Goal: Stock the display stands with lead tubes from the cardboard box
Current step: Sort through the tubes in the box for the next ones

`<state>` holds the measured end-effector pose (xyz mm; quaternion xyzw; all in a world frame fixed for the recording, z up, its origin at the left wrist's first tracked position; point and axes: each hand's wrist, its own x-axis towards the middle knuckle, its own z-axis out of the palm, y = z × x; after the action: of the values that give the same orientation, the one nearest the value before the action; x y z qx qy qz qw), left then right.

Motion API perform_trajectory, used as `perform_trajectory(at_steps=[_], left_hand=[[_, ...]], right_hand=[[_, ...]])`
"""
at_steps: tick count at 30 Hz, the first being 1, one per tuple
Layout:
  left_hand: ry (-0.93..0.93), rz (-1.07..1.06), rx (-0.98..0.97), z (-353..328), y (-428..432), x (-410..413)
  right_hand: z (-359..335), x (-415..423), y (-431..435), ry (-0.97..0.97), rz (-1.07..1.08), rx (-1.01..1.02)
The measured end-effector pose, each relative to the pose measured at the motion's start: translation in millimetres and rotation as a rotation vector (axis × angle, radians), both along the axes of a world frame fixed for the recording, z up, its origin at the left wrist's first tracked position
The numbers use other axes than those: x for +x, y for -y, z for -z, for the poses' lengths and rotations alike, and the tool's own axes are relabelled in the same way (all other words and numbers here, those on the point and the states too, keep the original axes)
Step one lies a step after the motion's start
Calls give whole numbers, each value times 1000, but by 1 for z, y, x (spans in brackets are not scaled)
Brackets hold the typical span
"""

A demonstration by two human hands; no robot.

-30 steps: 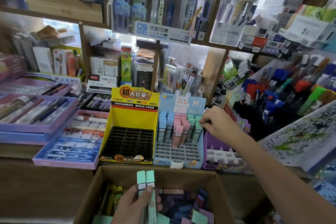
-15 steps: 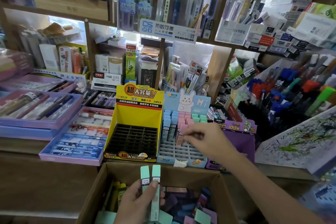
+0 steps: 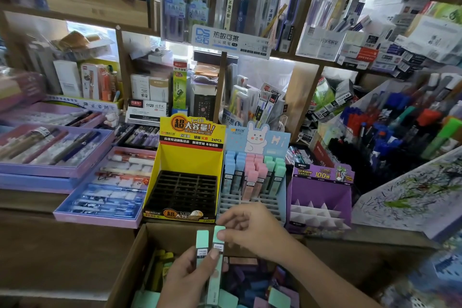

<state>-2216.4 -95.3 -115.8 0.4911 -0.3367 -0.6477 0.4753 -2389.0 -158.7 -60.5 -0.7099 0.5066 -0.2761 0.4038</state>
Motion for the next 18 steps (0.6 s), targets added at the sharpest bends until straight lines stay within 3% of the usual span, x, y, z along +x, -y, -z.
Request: perform_trajectory(at_steps=[5, 13, 18], left_hand=[[8, -70, 74, 2, 3, -2], [-44, -35, 131, 7, 7, 2], [39, -31, 79, 9, 7, 2]], right_hand=[[-16, -15, 2, 56, 35, 0], [-65, -70, 17, 62, 248, -191], [-73, -97, 39, -111, 356, -327]])
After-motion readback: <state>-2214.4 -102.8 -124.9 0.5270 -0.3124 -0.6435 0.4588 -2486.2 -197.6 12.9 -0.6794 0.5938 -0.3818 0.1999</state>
